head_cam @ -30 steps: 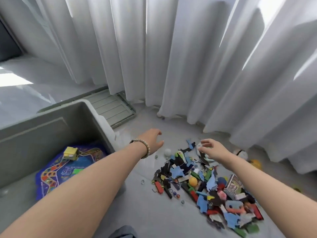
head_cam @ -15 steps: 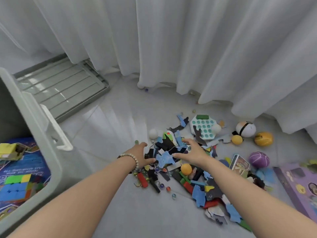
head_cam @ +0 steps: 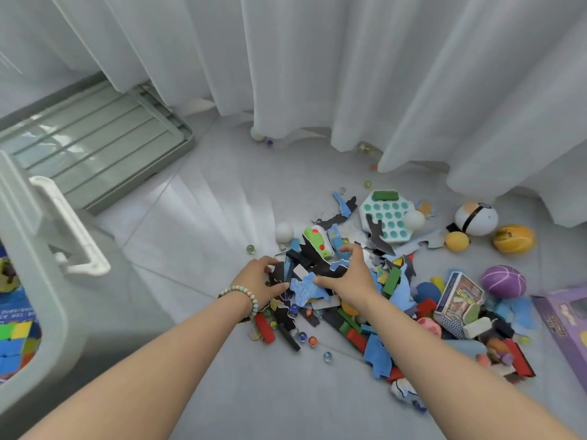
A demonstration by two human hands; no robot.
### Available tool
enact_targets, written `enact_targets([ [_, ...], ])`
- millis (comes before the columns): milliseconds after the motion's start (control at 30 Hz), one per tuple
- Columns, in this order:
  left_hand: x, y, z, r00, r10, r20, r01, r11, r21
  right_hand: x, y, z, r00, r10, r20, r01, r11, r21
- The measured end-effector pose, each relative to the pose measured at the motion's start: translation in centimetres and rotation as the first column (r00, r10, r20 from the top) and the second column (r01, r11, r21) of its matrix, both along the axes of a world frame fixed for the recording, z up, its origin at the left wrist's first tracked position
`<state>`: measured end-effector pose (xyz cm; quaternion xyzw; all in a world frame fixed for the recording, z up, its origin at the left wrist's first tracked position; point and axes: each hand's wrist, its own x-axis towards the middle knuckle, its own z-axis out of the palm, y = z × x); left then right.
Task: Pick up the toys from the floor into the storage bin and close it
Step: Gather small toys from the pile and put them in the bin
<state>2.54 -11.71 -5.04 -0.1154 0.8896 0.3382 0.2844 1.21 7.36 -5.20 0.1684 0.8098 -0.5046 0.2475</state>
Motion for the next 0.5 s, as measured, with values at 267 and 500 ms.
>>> enact_targets([
  [267, 0.3, 0.5, -0.1, 0.999, 0.007, -0.033, -0.005, 0.998, 0.055, -0.1, 0.4, 0.0, 1.0, -0.016, 0.012, 0.017, 0.998, -0.052],
  [500, 0.5, 0.5, -0.4, 0.998, 0.049, -0.05, -0.043, 0.993, 0.108, -1.5, 2.0, 1.3, 0.947, -0.267, -0.178, 0.263, 0.964, -0.046],
])
